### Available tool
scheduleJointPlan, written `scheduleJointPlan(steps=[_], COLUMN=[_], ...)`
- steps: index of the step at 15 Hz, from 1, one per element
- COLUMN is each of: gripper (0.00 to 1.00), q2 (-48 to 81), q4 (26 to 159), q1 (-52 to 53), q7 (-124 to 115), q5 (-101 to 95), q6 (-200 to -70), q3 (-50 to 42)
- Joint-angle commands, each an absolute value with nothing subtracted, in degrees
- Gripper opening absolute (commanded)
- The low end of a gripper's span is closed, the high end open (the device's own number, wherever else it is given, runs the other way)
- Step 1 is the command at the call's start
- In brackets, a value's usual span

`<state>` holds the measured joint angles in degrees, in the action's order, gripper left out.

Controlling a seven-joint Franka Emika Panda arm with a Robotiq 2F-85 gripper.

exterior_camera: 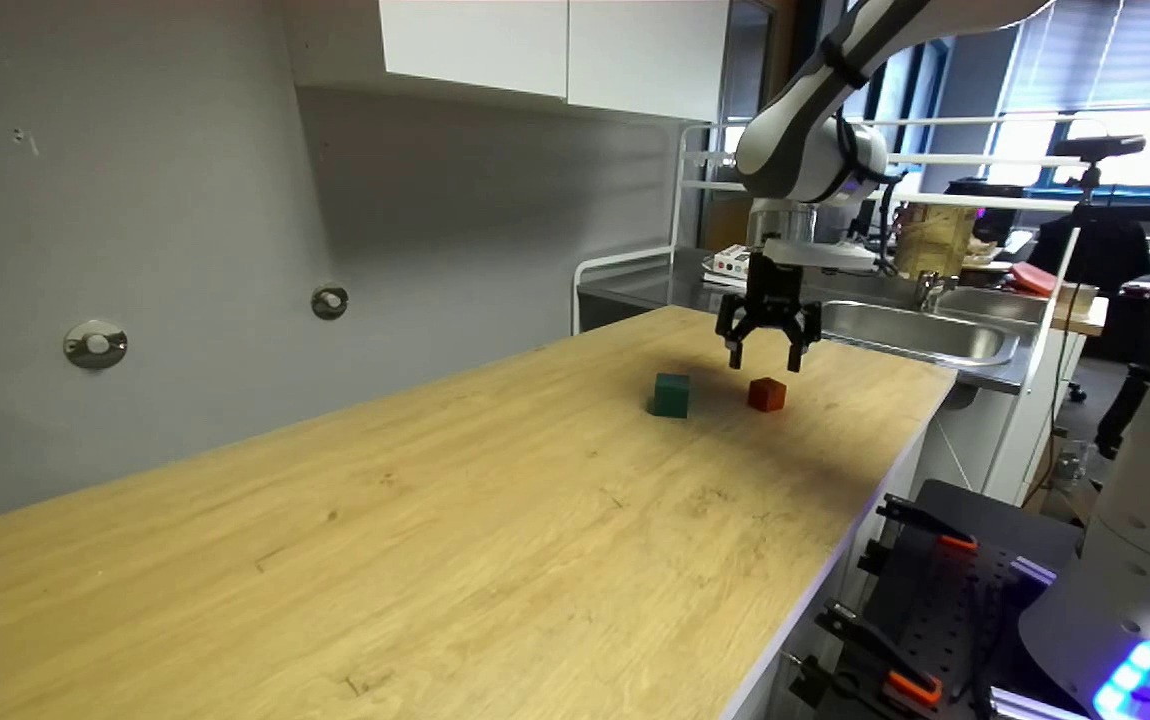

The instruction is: Put the red block on the green block

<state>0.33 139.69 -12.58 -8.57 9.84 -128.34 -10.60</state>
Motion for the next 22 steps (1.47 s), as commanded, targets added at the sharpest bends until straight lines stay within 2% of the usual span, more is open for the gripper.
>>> scheduleJointPlan(steps=[1,5,6,7,8,9,14,15,22], gripper=[1.00,1.00,0.75,0.75,0.69,0.59,0.21,0.18,0.18], q2=[7.6,12.2,12.7,13.1,13.4,13.3,13.3,13.0,6.8], q4=[134.9,132.2,131.7,131.3,131.0,130.9,130.1,130.2,130.8], q1=[-12.5,-13.0,-13.2,-13.4,-13.6,-13.8,-14.1,-14.0,-10.1], q7=[-9.8,-9.4,-9.1,-9.0,-8.9,-8.8,-8.7,-8.6,-10.5], q5=[9.9,10.3,10.3,10.1,10.2,9.9,9.8,10.0,7.1], q6=[-128.5,-128.5,-128.3,-128.3,-128.3,-128.2,-128.2,-128.0,-125.9], q3=[-11.5,-12.4,-12.6,-12.8,-13.0,-13.3,-13.8,-13.6,-11.7])
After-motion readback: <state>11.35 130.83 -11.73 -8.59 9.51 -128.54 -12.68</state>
